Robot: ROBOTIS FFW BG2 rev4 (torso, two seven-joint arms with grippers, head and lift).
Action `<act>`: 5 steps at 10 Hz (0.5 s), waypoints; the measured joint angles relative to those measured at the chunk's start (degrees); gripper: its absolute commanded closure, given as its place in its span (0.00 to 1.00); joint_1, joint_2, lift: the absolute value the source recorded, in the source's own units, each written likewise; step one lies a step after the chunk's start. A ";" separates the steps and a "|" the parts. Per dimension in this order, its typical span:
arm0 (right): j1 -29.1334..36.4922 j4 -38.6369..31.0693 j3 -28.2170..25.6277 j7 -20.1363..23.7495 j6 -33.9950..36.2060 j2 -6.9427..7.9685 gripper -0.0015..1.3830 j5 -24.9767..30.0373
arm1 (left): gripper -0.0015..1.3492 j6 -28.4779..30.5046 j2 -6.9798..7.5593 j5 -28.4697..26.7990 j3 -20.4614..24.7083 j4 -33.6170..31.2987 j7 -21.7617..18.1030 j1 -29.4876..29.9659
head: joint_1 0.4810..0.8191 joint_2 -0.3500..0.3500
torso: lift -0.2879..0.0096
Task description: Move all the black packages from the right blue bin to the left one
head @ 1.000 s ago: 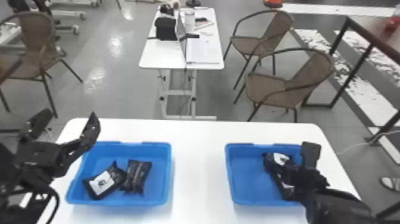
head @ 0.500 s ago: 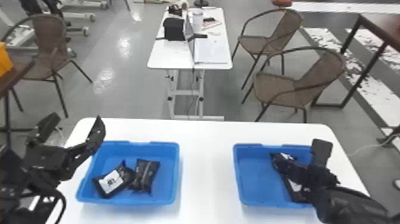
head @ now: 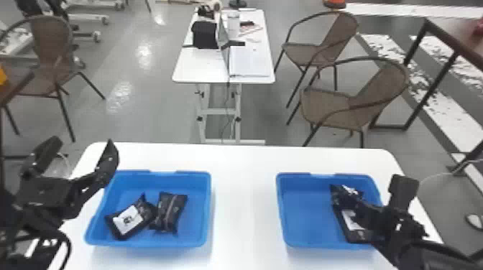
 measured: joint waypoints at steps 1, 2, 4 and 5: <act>1.43 -4.69 0.10 2.24 0.54 -0.30 0.85 -1.69 | 0.03 0.27 0.00 0.00 -0.33 0.00 0.01 -0.30 | 0.63 0.45 | 0.97; 2.42 -9.98 0.16 4.58 1.93 -0.36 0.85 -3.74 | 0.03 0.66 0.00 0.20 -0.75 0.05 0.01 -0.81 | 0.63 0.48 | 0.97; 2.20 -17.03 2.70 9.46 4.81 -0.36 0.85 -11.65 | 0.03 0.85 0.00 0.53 -1.37 0.58 0.01 -1.66 | 0.63 0.55 | 0.97; 0.27 -17.55 5.65 11.77 5.39 -0.34 0.85 -15.72 | 0.03 0.41 0.00 0.49 -1.75 1.44 0.01 -2.05 | 0.63 0.62 | 0.97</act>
